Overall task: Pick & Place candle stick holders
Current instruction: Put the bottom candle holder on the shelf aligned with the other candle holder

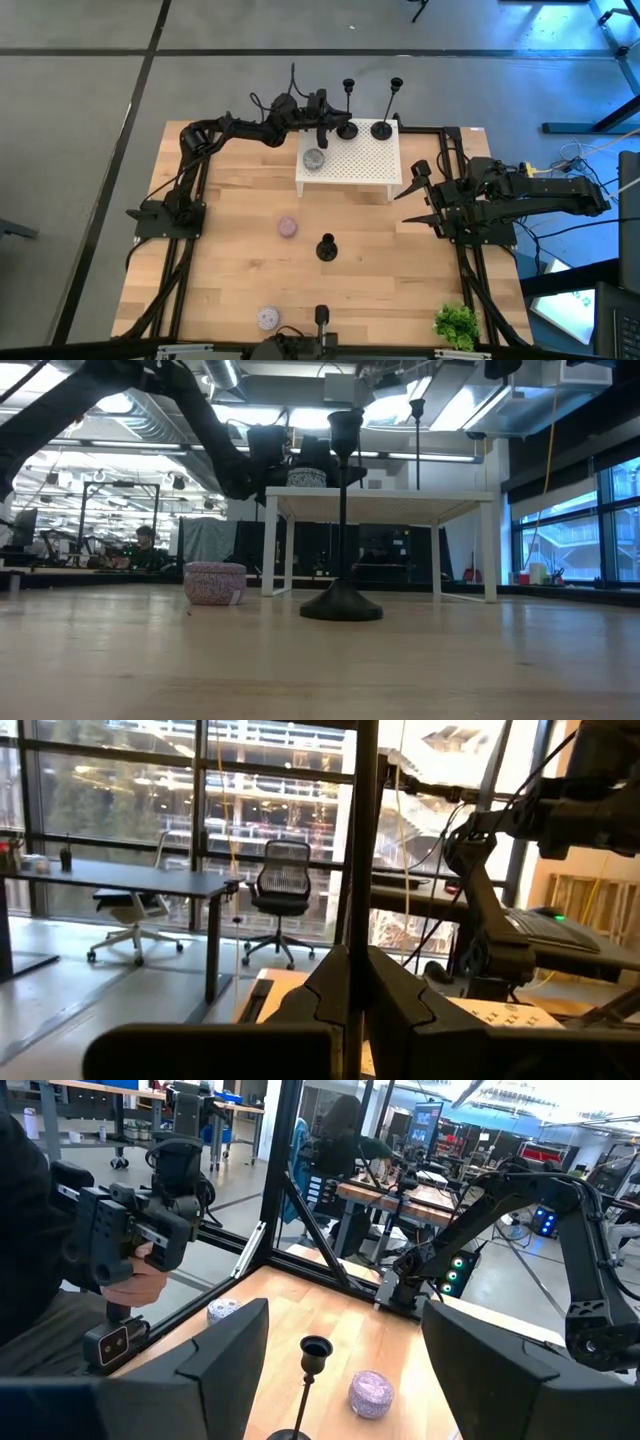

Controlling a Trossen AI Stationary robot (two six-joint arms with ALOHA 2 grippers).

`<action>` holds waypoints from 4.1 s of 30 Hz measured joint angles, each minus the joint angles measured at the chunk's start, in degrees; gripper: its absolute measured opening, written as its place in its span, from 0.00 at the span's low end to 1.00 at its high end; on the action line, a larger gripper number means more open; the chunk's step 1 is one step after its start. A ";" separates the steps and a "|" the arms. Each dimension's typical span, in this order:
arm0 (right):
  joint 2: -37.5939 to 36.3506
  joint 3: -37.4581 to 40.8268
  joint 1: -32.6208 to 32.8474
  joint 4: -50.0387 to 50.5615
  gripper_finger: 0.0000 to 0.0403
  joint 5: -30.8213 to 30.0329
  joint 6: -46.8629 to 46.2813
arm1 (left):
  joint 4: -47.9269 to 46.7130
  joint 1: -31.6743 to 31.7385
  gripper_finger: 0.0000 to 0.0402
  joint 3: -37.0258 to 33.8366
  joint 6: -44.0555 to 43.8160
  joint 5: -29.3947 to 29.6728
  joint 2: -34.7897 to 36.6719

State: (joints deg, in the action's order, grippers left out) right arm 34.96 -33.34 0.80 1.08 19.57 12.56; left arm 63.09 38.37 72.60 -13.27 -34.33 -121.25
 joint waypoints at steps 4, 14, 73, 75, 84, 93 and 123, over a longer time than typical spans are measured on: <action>0.00 0.00 0.00 -0.17 0.67 0.00 0.21 | 0.10 0.02 0.02 0.00 1.00 -0.53 0.00; 0.00 0.00 0.00 -0.43 0.67 0.02 0.30 | -0.24 0.00 0.02 0.00 1.55 -0.78 0.00; 0.37 0.00 0.00 1.51 0.67 0.17 -0.72 | -10.49 -0.74 0.18 1.33 4.44 -1.08 -0.17; 0.37 0.00 0.00 1.51 0.67 0.17 -0.72 | -10.50 -0.74 0.20 1.33 4.56 -1.08 -0.15; 0.37 0.00 0.00 1.53 0.67 0.17 -0.72 | -10.37 -0.75 0.30 1.40 4.88 -1.05 0.20; 0.38 0.00 -0.02 1.51 0.67 0.17 -0.72 | -10.62 -1.56 0.34 1.49 4.13 -0.70 3.36; 0.39 0.00 0.00 1.14 0.67 0.17 -1.16 | -27.78 -2.27 0.35 1.49 12.59 4.78 13.42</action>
State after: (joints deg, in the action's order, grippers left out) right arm 35.35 -33.34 0.80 2.22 19.75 11.40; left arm 35.31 36.10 74.08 -0.69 -29.55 -107.83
